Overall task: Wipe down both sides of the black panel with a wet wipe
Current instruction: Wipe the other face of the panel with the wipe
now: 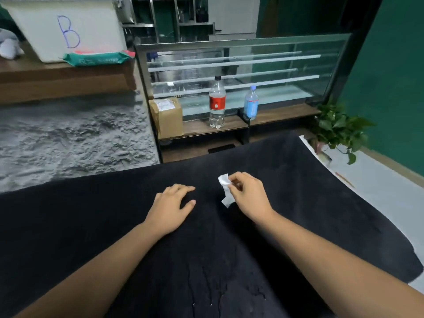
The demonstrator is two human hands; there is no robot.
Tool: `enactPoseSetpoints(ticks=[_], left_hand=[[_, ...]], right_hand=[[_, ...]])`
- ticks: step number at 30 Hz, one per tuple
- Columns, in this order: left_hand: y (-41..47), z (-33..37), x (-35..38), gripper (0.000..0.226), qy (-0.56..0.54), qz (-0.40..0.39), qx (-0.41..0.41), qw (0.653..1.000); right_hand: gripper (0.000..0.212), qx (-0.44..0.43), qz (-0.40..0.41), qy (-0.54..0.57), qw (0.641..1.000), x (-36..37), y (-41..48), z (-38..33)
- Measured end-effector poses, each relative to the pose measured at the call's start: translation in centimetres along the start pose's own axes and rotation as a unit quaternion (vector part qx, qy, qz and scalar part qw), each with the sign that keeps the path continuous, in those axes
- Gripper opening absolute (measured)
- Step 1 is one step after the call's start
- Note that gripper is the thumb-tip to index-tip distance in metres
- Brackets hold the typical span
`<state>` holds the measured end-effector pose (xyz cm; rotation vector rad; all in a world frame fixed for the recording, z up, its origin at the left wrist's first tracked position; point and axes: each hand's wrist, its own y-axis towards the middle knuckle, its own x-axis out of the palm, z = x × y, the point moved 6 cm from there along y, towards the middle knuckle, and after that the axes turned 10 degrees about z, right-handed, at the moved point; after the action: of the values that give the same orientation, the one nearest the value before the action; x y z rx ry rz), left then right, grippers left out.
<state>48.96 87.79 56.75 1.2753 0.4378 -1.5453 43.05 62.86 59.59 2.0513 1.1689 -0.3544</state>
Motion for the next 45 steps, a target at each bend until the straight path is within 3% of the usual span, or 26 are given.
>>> enactPoseSetpoints(ticks=[15, 20, 29, 37, 41, 45], left_hand=[[21.5, 11.7, 13.7, 0.047, -0.046, -0.045, 0.082, 0.994], [26.3, 13.0, 17.6, 0.052, -0.042, -0.052, 0.101, 0.993], [29.8, 12.2, 21.9, 0.056, -0.009, -0.053, 0.098, 0.994], [28.9, 11.3, 24.0, 0.058, 0.018, -0.048, 0.091, 0.995], [28.5, 11.3, 24.3, 0.059, 0.030, -0.032, 0.091, 0.995], [28.3, 11.4, 24.2, 0.060, 0.043, -0.025, 0.089, 0.995]], right_hand=[[0.009, 0.023, 0.115, -0.166, 0.979, -9.7, 17.2, 17.5], [0.019, -0.005, 0.136, -0.223, 0.965, -9.5, 21.2, 21.3], [0.029, -0.046, -0.002, -0.316, 0.948, -4.5, 21.8, 23.6], [0.055, -0.017, -0.119, -0.253, 0.960, -3.3, 19.6, 24.4], [0.055, -0.037, -0.147, -0.186, 0.971, -0.8, 19.3, 23.6], [0.053, -0.056, -0.188, -0.197, 0.960, 1.3, 20.1, 24.1]])
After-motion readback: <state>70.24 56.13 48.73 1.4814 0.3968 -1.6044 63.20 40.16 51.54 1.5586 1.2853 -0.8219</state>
